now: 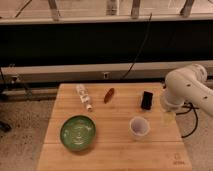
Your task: Pick up the ceramic bowl
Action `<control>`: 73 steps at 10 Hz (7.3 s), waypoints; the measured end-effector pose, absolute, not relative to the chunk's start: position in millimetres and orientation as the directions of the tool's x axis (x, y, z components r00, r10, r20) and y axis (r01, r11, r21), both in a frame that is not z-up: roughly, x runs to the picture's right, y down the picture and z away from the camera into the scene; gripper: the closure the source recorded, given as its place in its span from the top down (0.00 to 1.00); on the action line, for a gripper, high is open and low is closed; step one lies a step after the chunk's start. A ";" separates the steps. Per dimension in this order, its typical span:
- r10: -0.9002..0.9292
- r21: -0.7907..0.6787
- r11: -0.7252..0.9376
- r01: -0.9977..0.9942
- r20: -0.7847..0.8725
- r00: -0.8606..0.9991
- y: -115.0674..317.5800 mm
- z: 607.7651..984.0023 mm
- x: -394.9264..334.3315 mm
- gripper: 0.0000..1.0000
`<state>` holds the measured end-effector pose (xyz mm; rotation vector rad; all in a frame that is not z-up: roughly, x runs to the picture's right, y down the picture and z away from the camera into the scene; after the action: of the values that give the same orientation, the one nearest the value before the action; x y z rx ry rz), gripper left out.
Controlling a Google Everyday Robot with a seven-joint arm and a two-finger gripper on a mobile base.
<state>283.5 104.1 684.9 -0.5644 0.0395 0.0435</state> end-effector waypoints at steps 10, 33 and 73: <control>0.030 -0.534 0.844 -0.052 -0.049 0.998 104.1 684.9 283.5 0.80; -0.470 -0.499 0.731 0.465 0.125 0.874 118.8 700.0 111.6 0.80; -0.829 -0.252 0.341 0.906 0.374 0.416 245.1 773.0 -55.2 0.80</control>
<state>-55.2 245.1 773.0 -0.4565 -0.1919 -1.1370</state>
